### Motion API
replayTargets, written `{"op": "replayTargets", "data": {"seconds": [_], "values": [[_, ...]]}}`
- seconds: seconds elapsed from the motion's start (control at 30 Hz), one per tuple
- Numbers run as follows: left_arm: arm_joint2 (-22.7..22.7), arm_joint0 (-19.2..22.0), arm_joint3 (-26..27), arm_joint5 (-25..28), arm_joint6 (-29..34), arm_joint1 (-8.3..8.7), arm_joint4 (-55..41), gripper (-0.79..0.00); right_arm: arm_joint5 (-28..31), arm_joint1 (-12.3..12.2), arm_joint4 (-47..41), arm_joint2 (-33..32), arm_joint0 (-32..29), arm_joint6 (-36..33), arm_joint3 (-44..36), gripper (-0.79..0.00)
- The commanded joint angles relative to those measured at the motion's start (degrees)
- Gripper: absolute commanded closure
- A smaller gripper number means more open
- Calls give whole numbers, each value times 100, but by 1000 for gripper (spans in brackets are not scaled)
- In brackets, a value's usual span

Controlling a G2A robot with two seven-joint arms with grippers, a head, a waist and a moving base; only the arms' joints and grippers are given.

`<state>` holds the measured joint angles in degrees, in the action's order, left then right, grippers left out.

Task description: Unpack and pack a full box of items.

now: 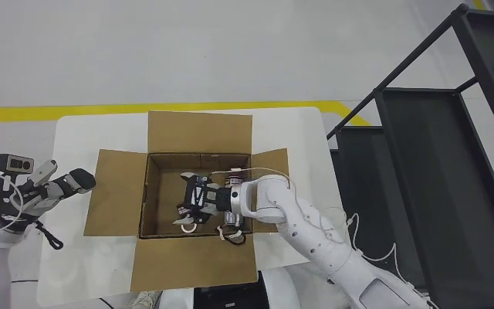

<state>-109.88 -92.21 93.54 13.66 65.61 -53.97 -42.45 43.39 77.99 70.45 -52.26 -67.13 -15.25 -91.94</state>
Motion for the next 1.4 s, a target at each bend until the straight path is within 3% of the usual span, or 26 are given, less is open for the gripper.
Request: {"op": "replayTargets", "data": {"seconds": [0.0,0.37,0.6,0.83,1.1,1.37], "values": [[0,0,0,0,0,0,0,-785,270,-90,65,-297,-231,422,-212,-785],[-125,-135,206,-36,-50,-3,-23,-785,1461,-468,442,-1553,-1317,2350,-723,-785],[-826,-447,342,-114,3,8,-307,-785,1461,-767,315,-2035,-1983,3408,-946,-785],[-1263,-544,96,-224,-281,17,-184,-785,1461,-1173,-290,-2521,-2536,4114,-729,-785],[-1526,-509,76,-682,-931,76,776,-785,1461,-1451,-1423,-2723,-2655,4042,2,-785],[-1456,-256,-72,-1000,-652,183,1478,-785,1461,-1537,-1923,-2614,-2503,4016,558,-785]]}}
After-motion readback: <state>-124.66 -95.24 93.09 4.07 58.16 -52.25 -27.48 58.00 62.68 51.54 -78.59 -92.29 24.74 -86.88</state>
